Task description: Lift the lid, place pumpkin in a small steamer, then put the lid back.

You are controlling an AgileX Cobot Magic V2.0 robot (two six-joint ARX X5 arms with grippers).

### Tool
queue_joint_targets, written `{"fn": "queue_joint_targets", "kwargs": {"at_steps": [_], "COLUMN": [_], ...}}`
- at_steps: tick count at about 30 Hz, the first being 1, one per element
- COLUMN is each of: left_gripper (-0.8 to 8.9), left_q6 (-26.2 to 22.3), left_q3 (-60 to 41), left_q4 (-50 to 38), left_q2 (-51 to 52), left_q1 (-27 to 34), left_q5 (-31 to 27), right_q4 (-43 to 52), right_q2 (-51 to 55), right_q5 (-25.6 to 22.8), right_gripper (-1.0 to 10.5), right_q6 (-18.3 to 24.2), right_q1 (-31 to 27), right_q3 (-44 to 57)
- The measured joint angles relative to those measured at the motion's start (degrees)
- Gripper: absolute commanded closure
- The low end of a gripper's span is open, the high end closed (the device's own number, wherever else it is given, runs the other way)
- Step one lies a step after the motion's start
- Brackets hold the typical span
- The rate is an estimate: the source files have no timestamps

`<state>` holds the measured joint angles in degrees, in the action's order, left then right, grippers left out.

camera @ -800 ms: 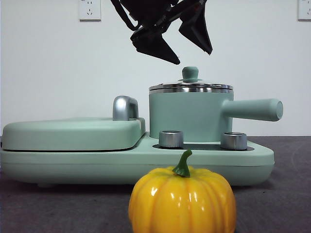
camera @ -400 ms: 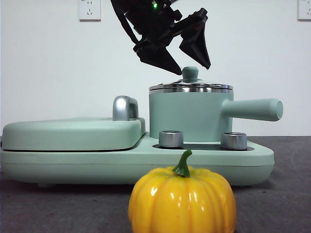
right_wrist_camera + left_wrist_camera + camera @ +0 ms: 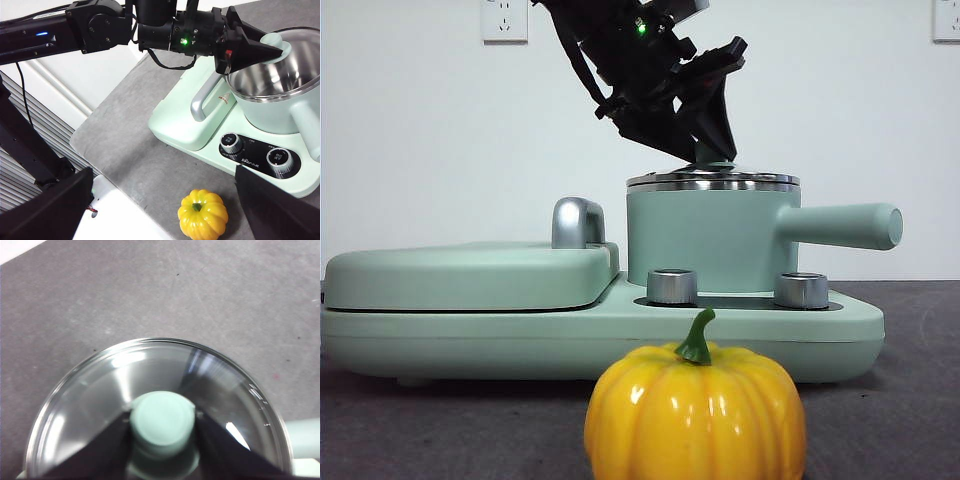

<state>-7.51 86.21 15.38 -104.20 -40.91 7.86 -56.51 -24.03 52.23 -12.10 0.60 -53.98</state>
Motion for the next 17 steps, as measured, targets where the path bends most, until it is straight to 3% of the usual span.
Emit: {"fn": "queue_joint_targets", "kwargs": {"at_steps": [4,17], "left_gripper": [7.95,7.99], "left_q6": [-0.5,-0.4], "left_q3": [0.2,2.6], "left_q4": [0.2,2.7], "left_q2": [0.0,0.0], "left_q1": [0.0,0.0], "left_q5": [-0.1,-0.1], "right_q4": [0.0,0.2], "right_q2": [0.0,0.0], "right_q5": [0.0,0.0], "right_gripper": [5.0,5.0], "right_q6": [-0.2,-0.2], "right_q1": [0.0,0.0], "right_q3": [0.0,0.0]}}
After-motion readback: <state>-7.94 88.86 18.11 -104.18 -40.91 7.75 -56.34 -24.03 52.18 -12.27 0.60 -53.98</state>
